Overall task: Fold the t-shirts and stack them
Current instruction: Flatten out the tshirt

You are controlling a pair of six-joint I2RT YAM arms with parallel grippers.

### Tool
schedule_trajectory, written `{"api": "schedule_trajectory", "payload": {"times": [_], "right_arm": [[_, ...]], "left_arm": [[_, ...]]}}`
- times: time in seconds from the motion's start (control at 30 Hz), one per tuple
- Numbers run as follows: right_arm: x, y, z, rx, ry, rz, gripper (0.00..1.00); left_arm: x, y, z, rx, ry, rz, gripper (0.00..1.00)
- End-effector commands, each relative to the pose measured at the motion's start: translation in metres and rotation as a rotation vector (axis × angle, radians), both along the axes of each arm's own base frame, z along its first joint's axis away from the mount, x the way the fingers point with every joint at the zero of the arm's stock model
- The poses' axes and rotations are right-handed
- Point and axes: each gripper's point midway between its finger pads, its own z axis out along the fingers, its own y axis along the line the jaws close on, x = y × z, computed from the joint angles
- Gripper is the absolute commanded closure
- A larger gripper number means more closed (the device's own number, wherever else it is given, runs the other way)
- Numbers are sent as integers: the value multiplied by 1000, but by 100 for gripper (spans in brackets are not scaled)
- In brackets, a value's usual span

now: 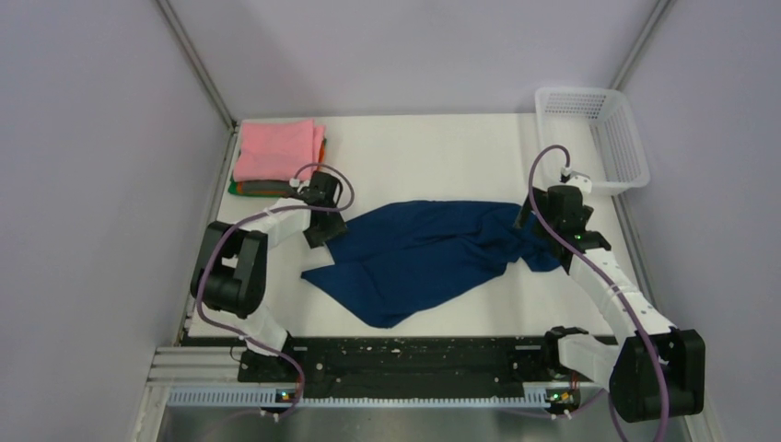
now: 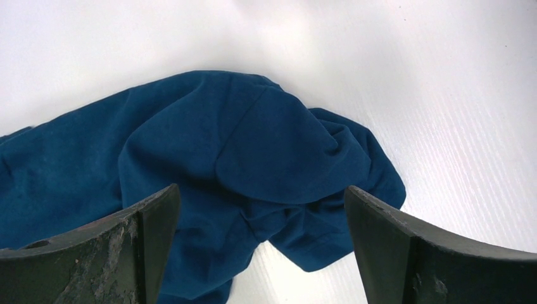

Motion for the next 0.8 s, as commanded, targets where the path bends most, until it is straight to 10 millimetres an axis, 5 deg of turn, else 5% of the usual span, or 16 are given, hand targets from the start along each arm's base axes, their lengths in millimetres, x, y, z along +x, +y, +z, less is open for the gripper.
{"api": "schedule_trajectory", "payload": {"times": [0.0, 0.2, 0.23, 0.3, 0.33, 0.47, 0.57, 0.77], "right_arm": [[2, -7, 10, -2, -43, -35, 1], [3, -8, 9, -2, -41, -42, 1], [3, -8, 9, -2, -41, -42, 1], [2, -8, 8, -2, -36, -43, 1], [2, -8, 7, -4, -35, -44, 1], [0, -13, 5, -8, -27, -72, 1], [-3, -21, -2, 24, -9, -124, 1], [-8, -45, -34, 142, 67, -250, 5]], "left_arm": [[7, -13, -8, -62, 19, -8, 39], [12, -39, -19, -171, 27, -67, 55], [13, -43, -20, -182, 32, -78, 63], [19, -46, -23, -183, 32, -85, 95], [21, -49, -23, -197, 36, -95, 100], [27, -51, -9, -205, -20, -117, 100], [30, -35, 7, -133, -85, -90, 100], [22, -18, 27, -74, -168, -81, 100]]}}
